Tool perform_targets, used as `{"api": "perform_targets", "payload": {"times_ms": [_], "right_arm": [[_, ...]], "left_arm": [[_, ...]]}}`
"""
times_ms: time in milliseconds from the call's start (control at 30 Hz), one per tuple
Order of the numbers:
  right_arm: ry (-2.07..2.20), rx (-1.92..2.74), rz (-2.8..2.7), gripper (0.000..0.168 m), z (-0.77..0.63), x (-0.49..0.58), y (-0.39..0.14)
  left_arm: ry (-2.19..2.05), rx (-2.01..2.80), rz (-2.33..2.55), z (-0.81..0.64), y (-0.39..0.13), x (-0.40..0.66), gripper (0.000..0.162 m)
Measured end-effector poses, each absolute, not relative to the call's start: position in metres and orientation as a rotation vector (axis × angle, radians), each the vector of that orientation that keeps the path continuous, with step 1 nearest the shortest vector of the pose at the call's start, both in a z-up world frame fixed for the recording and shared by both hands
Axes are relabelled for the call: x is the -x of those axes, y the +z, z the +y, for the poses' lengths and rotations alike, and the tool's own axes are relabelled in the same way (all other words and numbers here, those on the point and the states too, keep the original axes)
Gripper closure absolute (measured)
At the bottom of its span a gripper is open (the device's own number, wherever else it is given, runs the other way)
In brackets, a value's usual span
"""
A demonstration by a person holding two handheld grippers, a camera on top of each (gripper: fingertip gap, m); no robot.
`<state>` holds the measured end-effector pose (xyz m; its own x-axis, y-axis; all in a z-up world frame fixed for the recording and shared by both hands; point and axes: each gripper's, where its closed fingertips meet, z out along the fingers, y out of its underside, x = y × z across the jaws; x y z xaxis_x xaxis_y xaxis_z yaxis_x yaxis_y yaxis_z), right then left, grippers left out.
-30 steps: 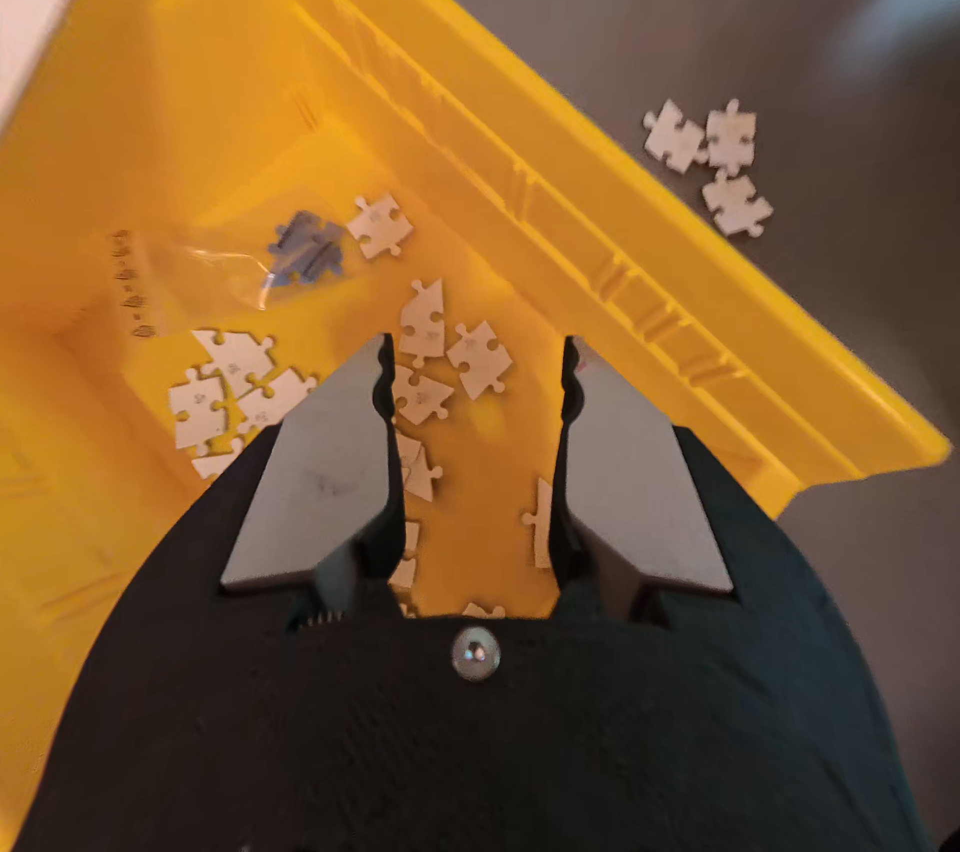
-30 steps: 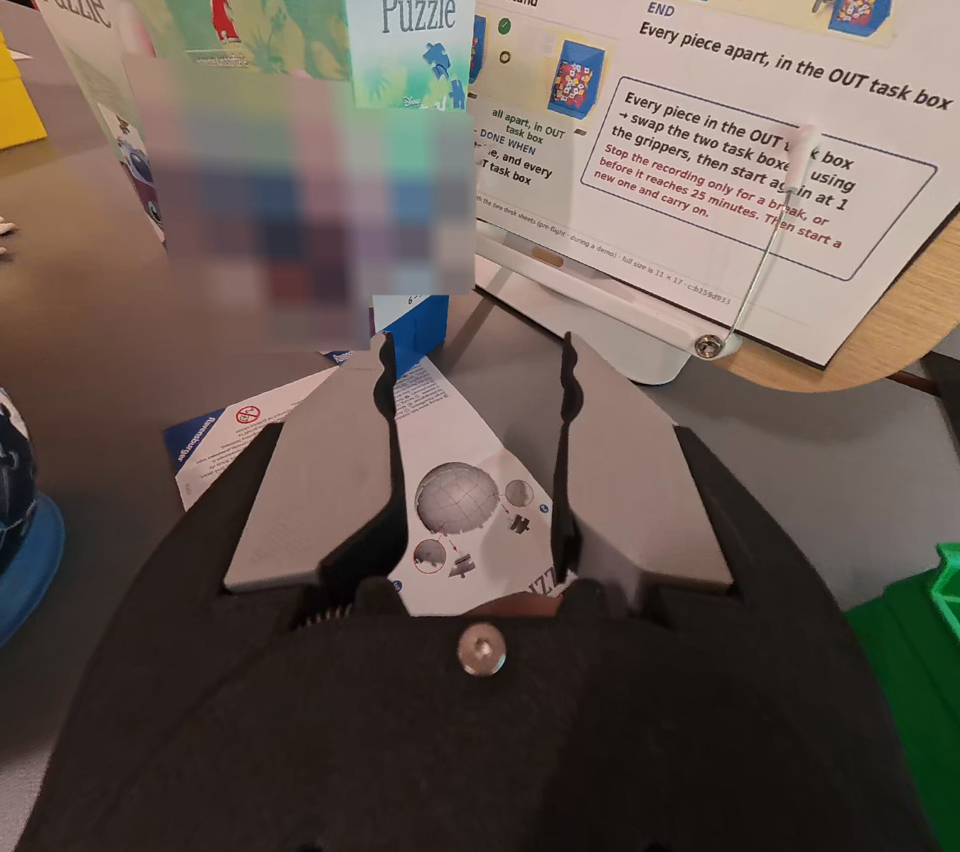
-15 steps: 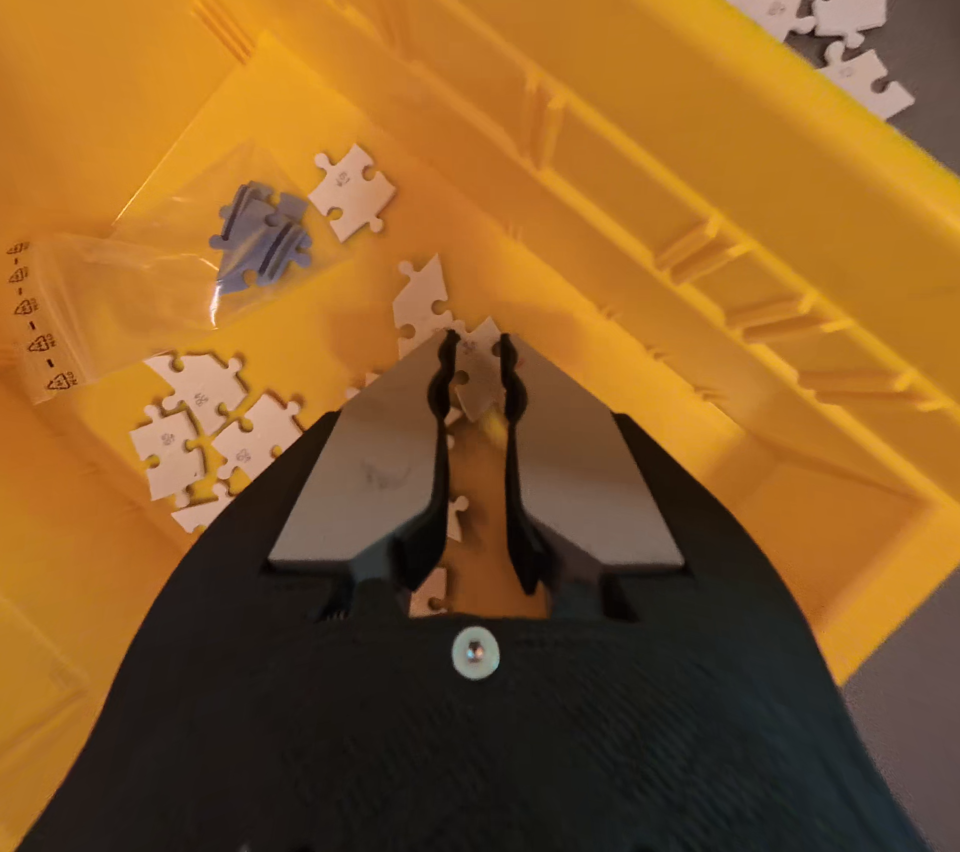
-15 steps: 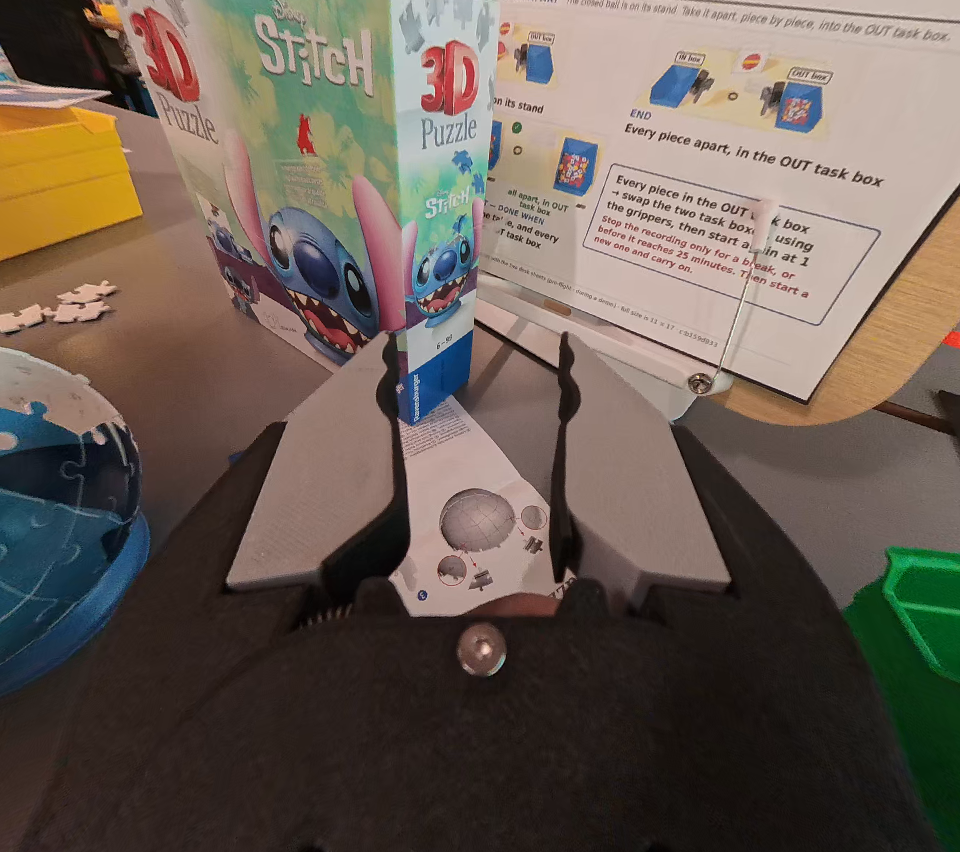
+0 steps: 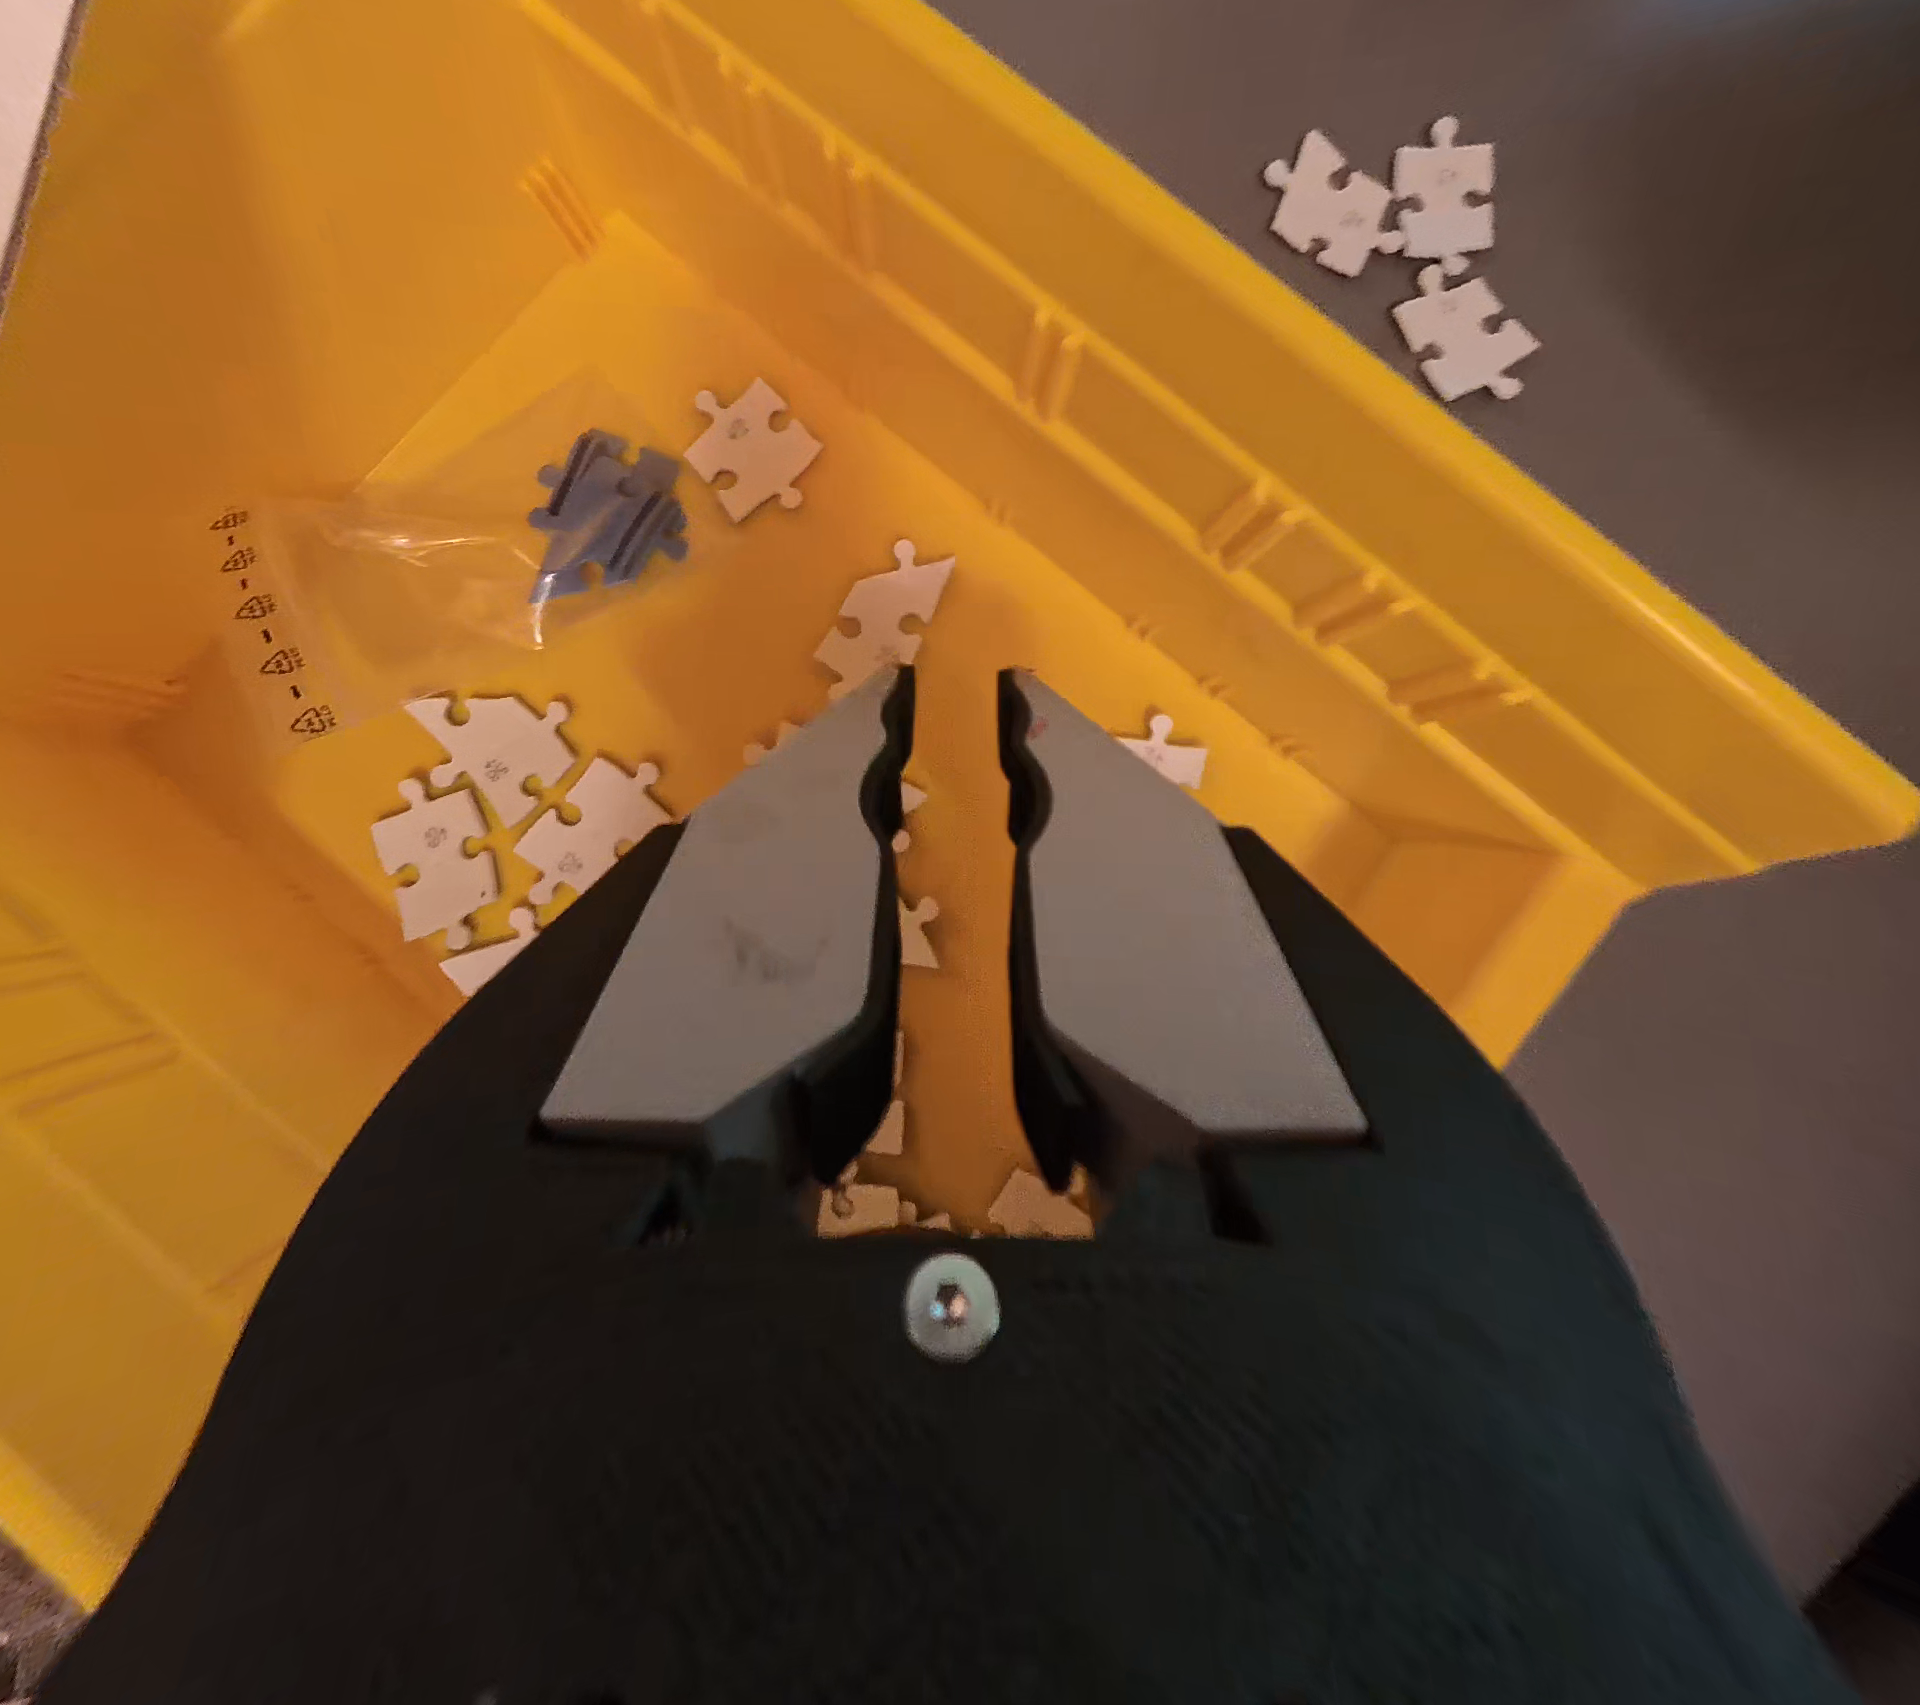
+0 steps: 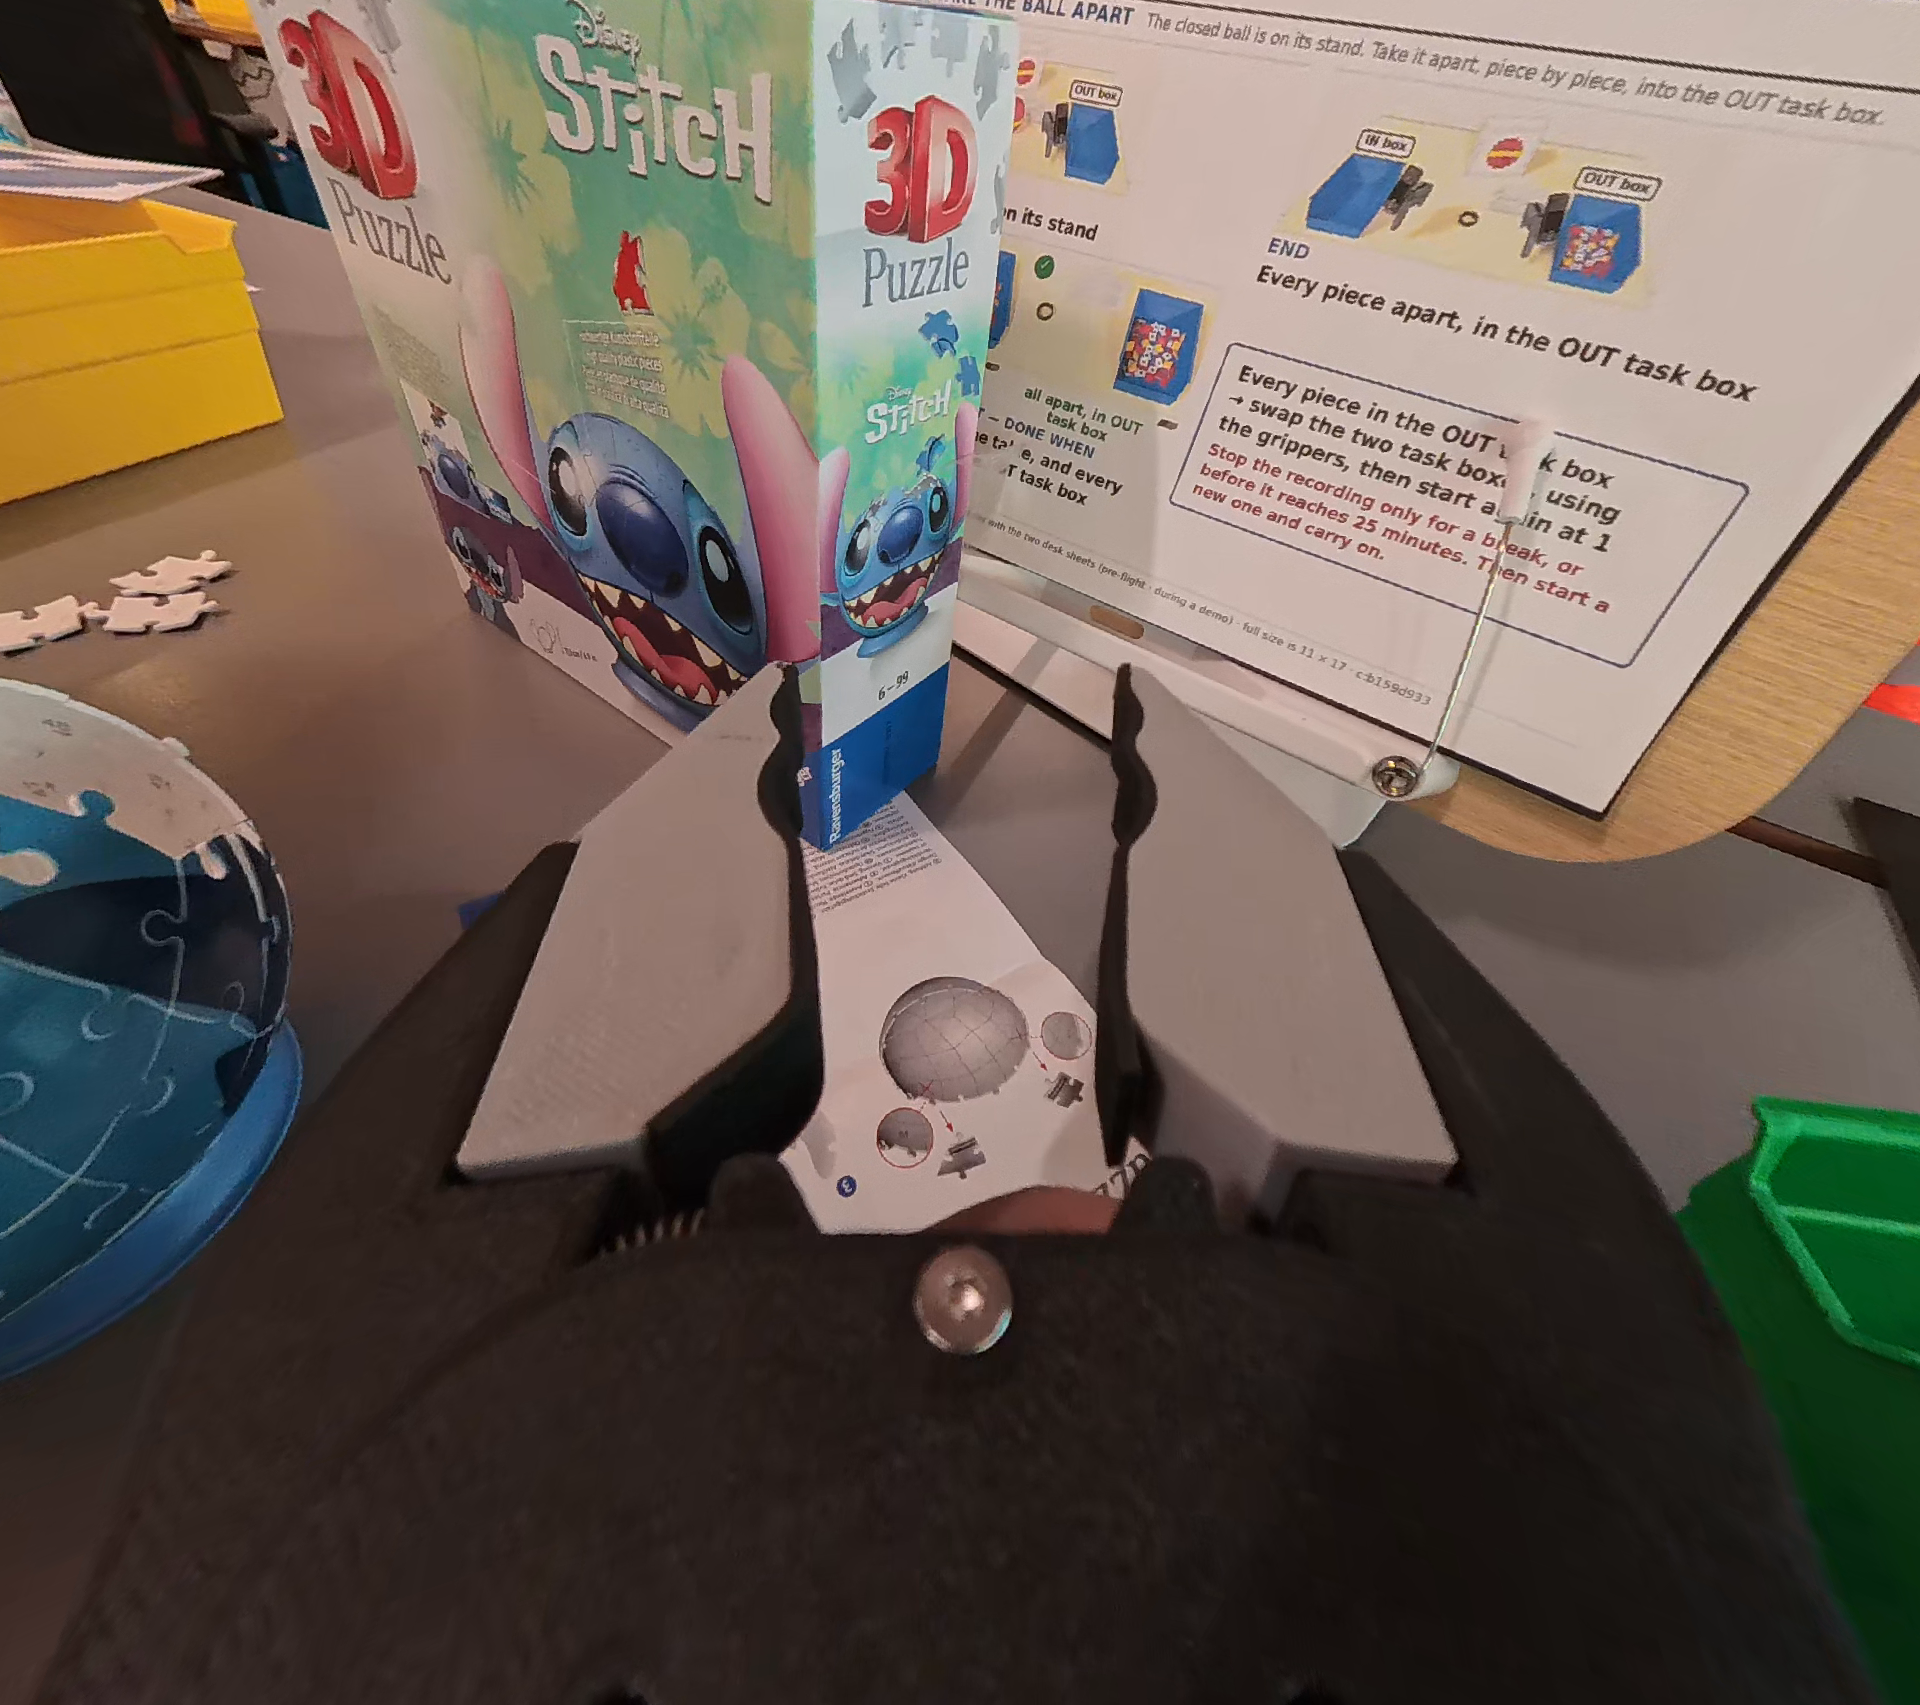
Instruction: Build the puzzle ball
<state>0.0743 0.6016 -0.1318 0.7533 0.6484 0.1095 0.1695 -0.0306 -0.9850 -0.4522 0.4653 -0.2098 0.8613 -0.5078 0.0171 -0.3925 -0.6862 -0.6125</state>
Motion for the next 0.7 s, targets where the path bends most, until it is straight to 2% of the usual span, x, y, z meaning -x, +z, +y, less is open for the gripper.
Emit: {"api": "perform_targets", "payload": {"times_ms": [33, 233, 367, 400, 467, 500, 533, 700], "right_arm": [[0.437, 1.585, -0.676, 0.111, 0.601, -0.074, -0.132], [0.438, 1.583, -0.678, 0.112, 0.600, -0.073, -0.131], [0.445, 1.571, -0.671, 0.112, 0.599, -0.073, -0.127], [0.446, 1.569, -0.670, 0.112, 0.598, -0.073, -0.127], [0.438, 1.563, -0.667, 0.112, 0.598, -0.075, -0.125], [0.435, 1.558, -0.665, 0.112, 0.597, -0.075, -0.123], [0.436, 1.552, -0.662, 0.113, 0.596, -0.076, -0.122], [0.451, 1.523, -0.645, 0.116, 0.592, -0.078, -0.114]], "left_arm": [[-0.261, 2.409, 0.665, 0.463, -0.208, 0.450, 0.149], [-0.292, 2.476, 0.847, 0.436, -0.230, 0.426, 0.132], [-0.078, 2.550, 0.969, 0.429, -0.256, 0.436, 0.115], [-0.109, 2.518, 0.971, 0.431, -0.253, 0.430, 0.122], [-0.124, 2.543, 1.008, 0.428, -0.257, 0.430, 0.119], [-0.170, 2.547, 1.015, 0.425, -0.258, 0.426, 0.125], [-0.198, 2.562, 1.028, 0.421, -0.260, 0.423, 0.119], [-0.206, 2.537, 1.058, 0.419, -0.259, 0.420, 0.131]]}}
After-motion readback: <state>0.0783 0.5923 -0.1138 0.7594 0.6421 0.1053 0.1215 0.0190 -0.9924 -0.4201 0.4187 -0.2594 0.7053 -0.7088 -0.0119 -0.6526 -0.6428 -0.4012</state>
